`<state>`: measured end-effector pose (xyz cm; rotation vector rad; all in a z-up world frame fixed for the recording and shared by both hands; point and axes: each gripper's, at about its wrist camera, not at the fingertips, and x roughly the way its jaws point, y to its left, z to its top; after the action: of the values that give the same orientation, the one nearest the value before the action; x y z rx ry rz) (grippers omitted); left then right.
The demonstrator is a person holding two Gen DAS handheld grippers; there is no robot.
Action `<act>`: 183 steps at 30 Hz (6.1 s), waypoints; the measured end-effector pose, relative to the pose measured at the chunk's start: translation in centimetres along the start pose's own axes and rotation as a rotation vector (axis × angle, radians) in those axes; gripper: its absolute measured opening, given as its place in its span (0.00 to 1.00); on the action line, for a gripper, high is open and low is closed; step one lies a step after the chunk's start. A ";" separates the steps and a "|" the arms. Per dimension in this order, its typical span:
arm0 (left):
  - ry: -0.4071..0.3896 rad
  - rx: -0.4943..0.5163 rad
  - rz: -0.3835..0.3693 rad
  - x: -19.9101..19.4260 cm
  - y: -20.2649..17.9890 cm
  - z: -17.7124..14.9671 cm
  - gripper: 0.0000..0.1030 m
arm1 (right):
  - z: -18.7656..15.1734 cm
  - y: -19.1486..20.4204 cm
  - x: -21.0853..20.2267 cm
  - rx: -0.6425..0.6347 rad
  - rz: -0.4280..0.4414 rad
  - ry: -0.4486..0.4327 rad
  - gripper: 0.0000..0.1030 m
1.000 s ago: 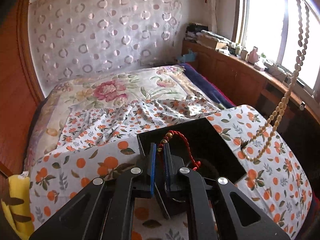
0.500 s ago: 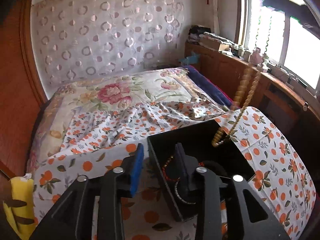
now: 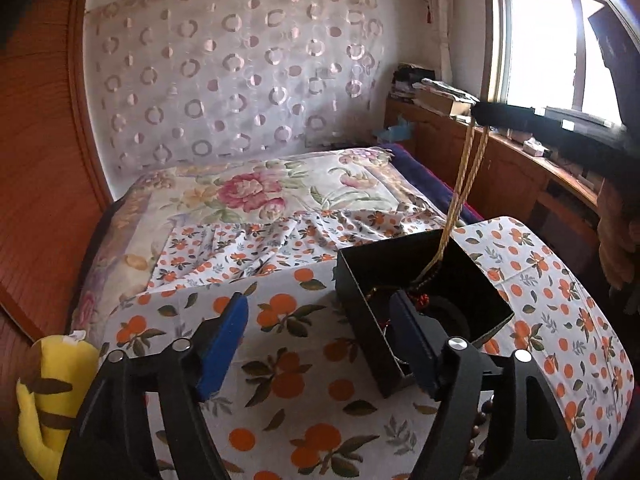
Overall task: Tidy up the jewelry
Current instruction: 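Lower the beige bead necklace into the black box and open the right gripper, then move the left gripper to the pearl necklace and close on it, then lift the pearl necklace with the left gripper while the right gripper grasps the silver hairpin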
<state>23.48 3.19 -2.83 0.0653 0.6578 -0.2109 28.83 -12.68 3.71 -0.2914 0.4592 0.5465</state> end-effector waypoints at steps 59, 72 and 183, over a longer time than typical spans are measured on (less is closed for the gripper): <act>0.072 -0.018 -0.064 -10.3 -7.2 -14.4 0.88 | -20.1 6.4 -9.6 0.187 0.093 0.250 0.27; 0.071 -0.050 -0.071 -10.6 -6.7 -15.0 0.88 | -20.0 6.4 -6.3 0.246 0.121 0.310 0.65; -0.199 0.192 -0.061 -13.9 -9.9 10.3 0.06 | -11.9 0.2 -10.2 0.189 0.101 0.132 0.57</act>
<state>16.82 -5.37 13.85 0.2062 0.4405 -0.3352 17.01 -21.44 -1.52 -0.1234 0.6519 0.5795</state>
